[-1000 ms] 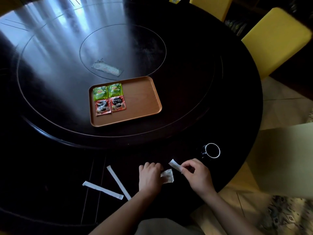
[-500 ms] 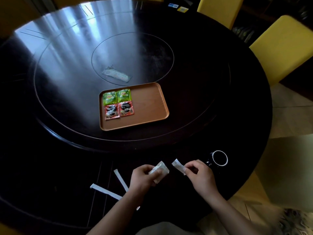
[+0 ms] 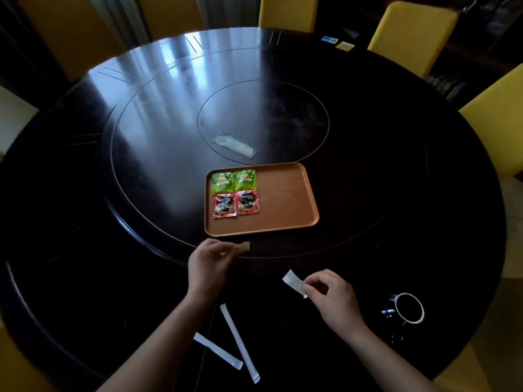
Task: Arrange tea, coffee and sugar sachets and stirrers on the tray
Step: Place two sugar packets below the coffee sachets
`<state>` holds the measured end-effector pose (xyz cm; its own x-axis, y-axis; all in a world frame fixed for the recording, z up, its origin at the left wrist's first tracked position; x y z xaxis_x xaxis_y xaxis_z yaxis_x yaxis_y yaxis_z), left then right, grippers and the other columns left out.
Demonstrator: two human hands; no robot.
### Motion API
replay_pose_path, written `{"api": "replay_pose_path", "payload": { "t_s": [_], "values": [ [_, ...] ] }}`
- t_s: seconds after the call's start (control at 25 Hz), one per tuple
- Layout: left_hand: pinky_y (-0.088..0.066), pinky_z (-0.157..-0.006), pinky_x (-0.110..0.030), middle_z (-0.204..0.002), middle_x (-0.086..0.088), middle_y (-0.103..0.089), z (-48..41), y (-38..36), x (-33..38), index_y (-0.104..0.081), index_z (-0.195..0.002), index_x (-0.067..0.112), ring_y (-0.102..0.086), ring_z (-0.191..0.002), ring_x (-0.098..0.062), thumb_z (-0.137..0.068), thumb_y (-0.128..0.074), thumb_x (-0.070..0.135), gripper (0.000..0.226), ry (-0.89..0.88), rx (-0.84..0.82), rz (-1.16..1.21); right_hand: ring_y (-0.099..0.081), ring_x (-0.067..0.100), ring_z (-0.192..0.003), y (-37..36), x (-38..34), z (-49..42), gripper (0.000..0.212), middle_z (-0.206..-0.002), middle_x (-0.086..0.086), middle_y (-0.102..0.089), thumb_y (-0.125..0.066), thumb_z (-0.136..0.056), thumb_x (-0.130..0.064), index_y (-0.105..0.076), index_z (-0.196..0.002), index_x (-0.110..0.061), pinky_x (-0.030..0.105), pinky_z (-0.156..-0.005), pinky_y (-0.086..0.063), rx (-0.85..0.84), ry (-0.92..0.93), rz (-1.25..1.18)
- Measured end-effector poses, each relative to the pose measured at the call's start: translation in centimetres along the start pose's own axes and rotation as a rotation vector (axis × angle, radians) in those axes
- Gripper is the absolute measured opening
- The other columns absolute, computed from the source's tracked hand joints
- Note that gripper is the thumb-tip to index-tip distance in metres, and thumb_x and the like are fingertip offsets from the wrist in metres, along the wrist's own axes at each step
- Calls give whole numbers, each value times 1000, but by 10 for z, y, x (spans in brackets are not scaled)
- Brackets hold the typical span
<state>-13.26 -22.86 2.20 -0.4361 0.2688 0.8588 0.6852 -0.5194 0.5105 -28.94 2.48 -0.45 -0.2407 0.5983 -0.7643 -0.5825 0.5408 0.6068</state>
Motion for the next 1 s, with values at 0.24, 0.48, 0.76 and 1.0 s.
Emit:
{"api": "replay_pose_path", "payload": {
  "t_s": [0.24, 0.48, 0.76, 1.0],
  "values": [
    [-57, -63, -39, -88, -1, -69, -72, -4, 33, -80, -88, 14, -65, -78, -20, -80, -82, 11, 9, -403, 30, -325, -64, 2, -80, 5, -44, -54, 11, -81, -10, -67, -78, -81, -16, -73, -77, -25, 16, -71, -51, 47, 103, -4],
    [-58, -74, -45, -105, -8, -69, -72, -30, -3, -78, -98, 16, -64, -97, -31, -79, -82, 15, 20, -529, -158, -556, -64, 4, -80, 3, -48, -92, 12, -81, -10, -68, -78, -80, -13, -73, -77, -23, 11, -69, -47, 78, 126, -10],
    [-43, -102, -46, -114, -4, -70, -71, -19, -20, -76, -101, 23, -63, -107, -25, -88, -60, 35, 24, -520, -151, -626, -61, 6, -75, -22, -87, -127, 9, -81, -7, -65, -80, -78, -10, -74, -81, -16, 10, -64, -44, 61, 292, 74],
    [-46, -99, -44, -124, -7, -64, -66, -22, -31, -73, -110, 24, -60, -112, -27, -87, -60, 34, 28, -464, -201, -627, -58, 18, -73, -45, -129, -140, 4, -82, 1, -61, -75, -82, -10, -71, -82, -12, 30, -58, -51, 88, 581, 380]
  ]
}}
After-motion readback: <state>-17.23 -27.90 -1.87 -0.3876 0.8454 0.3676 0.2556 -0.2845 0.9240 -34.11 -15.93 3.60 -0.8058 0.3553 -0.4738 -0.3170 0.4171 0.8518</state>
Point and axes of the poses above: each hand's wrist, its own z-axis away from the middle knuckle, its own y-axis out of the back of the hand, x = y × z, the point moved 10 cm from there along -z, towards the middle knuckle
